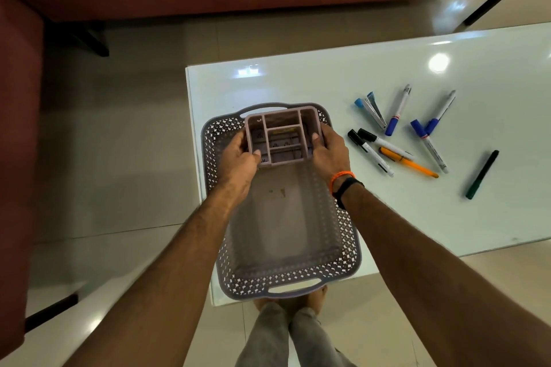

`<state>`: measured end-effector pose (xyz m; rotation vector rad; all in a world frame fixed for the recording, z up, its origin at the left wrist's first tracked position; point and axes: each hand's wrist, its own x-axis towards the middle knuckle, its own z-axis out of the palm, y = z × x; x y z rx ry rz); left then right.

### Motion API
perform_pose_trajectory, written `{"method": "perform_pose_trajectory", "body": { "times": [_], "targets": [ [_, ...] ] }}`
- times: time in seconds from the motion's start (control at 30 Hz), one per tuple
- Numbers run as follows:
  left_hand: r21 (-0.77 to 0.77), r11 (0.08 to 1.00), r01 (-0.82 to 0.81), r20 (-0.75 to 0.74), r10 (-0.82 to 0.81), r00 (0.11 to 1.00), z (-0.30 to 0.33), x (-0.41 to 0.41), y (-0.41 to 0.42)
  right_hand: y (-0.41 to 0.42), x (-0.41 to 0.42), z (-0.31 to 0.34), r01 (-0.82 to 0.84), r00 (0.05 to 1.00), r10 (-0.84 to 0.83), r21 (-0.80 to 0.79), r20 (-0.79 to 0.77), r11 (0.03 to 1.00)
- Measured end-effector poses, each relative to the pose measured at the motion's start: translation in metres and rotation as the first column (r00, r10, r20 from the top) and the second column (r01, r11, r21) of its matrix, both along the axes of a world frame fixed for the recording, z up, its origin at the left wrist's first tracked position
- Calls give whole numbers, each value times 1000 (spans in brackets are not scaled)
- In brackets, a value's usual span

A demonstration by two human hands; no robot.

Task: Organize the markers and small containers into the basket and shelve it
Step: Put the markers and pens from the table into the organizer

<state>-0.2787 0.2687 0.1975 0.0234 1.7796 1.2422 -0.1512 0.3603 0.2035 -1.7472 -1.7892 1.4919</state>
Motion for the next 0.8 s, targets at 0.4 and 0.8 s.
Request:
{"method": "perform_pose_trajectory", "body": {
  "times": [0.4,0.8],
  "targets": [
    [4,999,36,-28,-36,999,23,4,0,-5,7,22,47,998,-47,13,-42,999],
    [-97,987,127,-171,-142,975,109,49,12,16,68,100,31,998,-27,69,-50,997]
  ]
}}
